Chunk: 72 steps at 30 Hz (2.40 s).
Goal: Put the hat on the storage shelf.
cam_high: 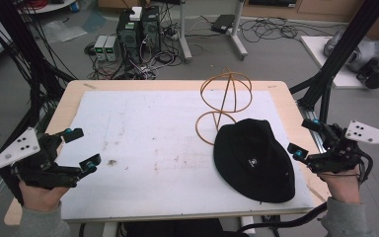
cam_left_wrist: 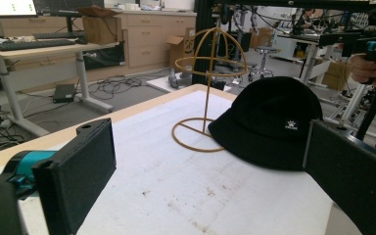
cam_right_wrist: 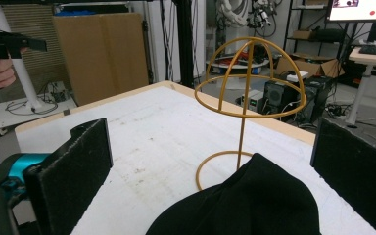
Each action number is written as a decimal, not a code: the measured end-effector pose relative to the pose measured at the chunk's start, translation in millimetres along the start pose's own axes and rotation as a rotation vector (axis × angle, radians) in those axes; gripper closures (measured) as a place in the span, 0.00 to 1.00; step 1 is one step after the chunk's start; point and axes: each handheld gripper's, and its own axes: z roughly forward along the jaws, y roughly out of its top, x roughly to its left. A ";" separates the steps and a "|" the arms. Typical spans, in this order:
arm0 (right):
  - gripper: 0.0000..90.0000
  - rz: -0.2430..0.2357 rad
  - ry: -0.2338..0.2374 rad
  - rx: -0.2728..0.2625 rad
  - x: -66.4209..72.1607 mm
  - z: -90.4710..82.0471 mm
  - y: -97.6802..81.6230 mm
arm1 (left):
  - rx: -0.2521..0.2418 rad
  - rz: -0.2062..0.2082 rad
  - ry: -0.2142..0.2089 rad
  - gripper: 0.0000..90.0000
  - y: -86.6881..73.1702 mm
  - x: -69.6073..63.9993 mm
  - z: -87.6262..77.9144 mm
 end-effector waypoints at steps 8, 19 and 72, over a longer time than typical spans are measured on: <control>0.01 0.003 0.007 0.005 -0.8 1.4 0.1 | 0.005 -0.001 0.015 0.06 -0.3 -0.5 -3.0; 0.01 -0.011 0.025 0.015 0.5 13.8 1.8 | 0.000 0.001 0.022 0.06 -0.4 -3.8 -9.5; 0.01 -0.030 -0.135 0.229 -10.1 77.1 -48.4 | 0.043 -0.027 0.026 0.06 -7.2 -1.1 -1.5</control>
